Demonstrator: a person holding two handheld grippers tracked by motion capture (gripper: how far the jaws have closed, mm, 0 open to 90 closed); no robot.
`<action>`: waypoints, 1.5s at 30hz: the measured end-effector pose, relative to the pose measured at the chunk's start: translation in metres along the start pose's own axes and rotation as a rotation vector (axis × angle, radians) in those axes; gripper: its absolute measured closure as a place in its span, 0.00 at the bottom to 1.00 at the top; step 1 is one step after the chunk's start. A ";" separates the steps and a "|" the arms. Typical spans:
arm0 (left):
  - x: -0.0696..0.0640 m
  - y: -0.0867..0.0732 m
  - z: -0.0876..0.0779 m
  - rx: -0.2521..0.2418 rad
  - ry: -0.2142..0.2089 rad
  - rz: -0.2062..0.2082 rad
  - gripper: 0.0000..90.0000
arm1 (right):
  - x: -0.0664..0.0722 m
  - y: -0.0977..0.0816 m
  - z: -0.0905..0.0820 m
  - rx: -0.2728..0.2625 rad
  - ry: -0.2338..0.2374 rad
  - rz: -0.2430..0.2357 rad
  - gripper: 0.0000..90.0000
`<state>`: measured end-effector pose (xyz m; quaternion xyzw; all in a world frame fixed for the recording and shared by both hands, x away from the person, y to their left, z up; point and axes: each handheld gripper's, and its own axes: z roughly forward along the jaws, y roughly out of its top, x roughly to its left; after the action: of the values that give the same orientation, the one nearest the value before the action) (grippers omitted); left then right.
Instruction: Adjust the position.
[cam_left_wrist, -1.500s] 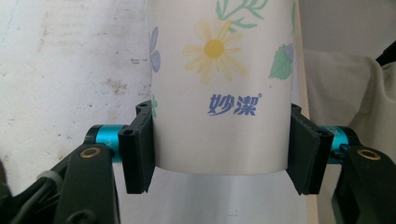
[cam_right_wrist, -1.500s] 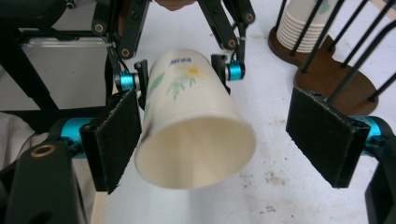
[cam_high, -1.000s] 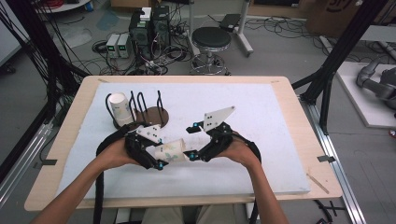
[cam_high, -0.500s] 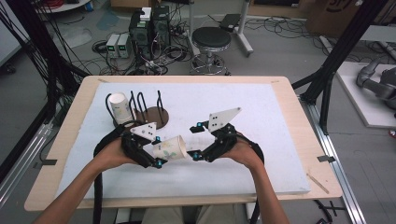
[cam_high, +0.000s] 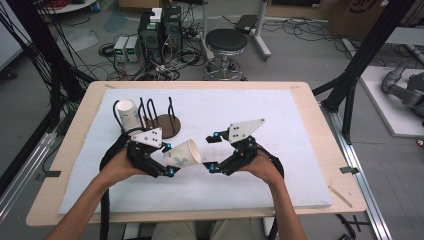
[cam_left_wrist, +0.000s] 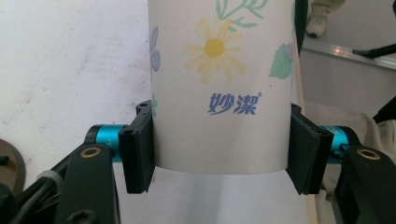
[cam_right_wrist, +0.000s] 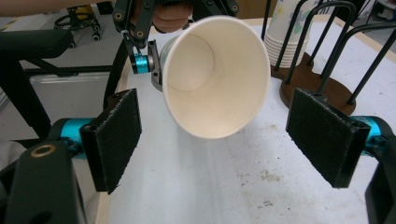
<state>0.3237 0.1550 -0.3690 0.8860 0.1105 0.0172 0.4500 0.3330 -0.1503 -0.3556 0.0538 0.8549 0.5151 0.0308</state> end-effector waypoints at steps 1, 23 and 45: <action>0.000 0.000 0.000 -0.007 -0.001 -0.004 0.40 | 0.000 -0.001 0.000 -0.008 0.000 0.003 0.21; -0.004 -0.008 0.004 -0.187 -0.024 -0.025 0.40 | -0.001 -0.020 0.001 -0.124 0.013 0.049 0.21; -0.005 -0.007 0.011 -0.255 -0.052 -0.017 0.40 | -0.003 -0.023 0.008 -0.152 0.044 0.053 0.21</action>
<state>0.3192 0.1493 -0.3807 0.8209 0.1031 0.0045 0.5616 0.3354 -0.1544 -0.3796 0.0624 0.8121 0.5802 0.0024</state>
